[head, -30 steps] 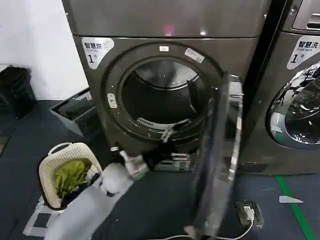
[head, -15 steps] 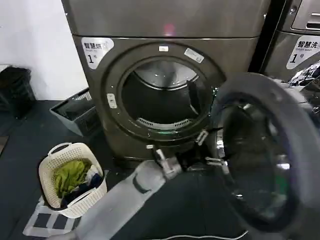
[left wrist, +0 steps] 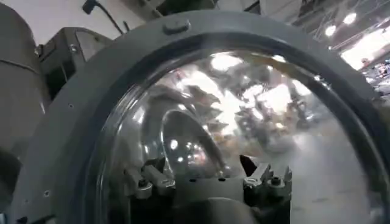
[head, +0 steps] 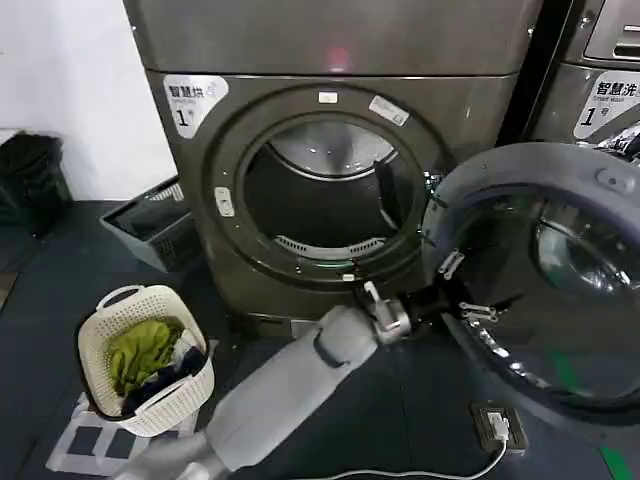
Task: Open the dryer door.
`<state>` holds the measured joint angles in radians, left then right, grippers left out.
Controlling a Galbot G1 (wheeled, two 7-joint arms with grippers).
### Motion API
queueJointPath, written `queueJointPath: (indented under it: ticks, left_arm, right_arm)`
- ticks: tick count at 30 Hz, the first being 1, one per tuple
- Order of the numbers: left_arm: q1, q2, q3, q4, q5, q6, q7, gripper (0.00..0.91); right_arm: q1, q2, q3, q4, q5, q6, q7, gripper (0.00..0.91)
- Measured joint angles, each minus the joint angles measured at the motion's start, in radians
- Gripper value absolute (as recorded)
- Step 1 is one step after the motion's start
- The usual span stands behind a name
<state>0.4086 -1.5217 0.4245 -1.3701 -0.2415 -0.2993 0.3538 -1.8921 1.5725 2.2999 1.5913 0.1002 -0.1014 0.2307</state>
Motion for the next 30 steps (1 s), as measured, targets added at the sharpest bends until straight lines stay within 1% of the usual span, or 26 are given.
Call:
queueJointPath:
  ticks: [3,6,10,11,14,17,21,25,28,30]
  left_arm:
    - [-0.010,-0.022,0.002,0.021,0.000,0.001,0.000,0.907]
    - [-0.013,-0.041,0.002,0.039,0.001,0.004,0.000,0.907]
    - [-0.014,-0.063,0.002,0.053,0.008,0.016,0.000,0.907]
    - [-0.011,-0.065,0.001,0.050,0.006,0.026,0.000,0.907]
    - [0.004,-0.048,0.001,0.017,-0.016,0.091,0.004,0.907]
    - [0.030,0.001,-0.003,-0.066,-0.024,0.172,0.005,0.907]
    - [0.087,0.123,-0.003,-0.240,-0.059,0.261,-0.018,0.907]
    - [0.149,0.292,-0.025,-0.402,-0.090,0.314,-0.050,0.907]
    - [0.207,0.404,-0.063,-0.508,-0.082,0.346,-0.077,0.907]
    - [0.249,0.468,-0.096,-0.564,-0.071,0.400,-0.093,0.907]
  right_arm:
    - [-0.013,-0.014,0.002,-0.033,-0.006,0.032,0.002,0.907]
    - [-0.019,-0.025,0.005,-0.056,-0.007,0.050,0.001,0.907]
    - [-0.023,-0.032,0.007,-0.058,-0.005,0.064,-0.015,0.907]
    - [-0.023,-0.032,0.007,-0.057,-0.004,0.068,-0.022,0.907]
    - [-0.019,-0.031,0.006,-0.042,0.024,0.060,-0.051,0.907]
    - [-0.012,-0.033,-0.004,-0.026,0.075,0.050,-0.076,0.907]
    - [0.003,-0.035,-0.022,0.001,0.113,0.046,-0.089,0.907]
    - [0.022,-0.048,-0.042,0.030,0.123,0.028,-0.095,0.907]
    - [0.031,-0.062,-0.056,0.039,0.123,0.031,-0.097,0.907]
    - [0.034,-0.073,-0.067,0.040,0.122,0.036,-0.100,0.907]
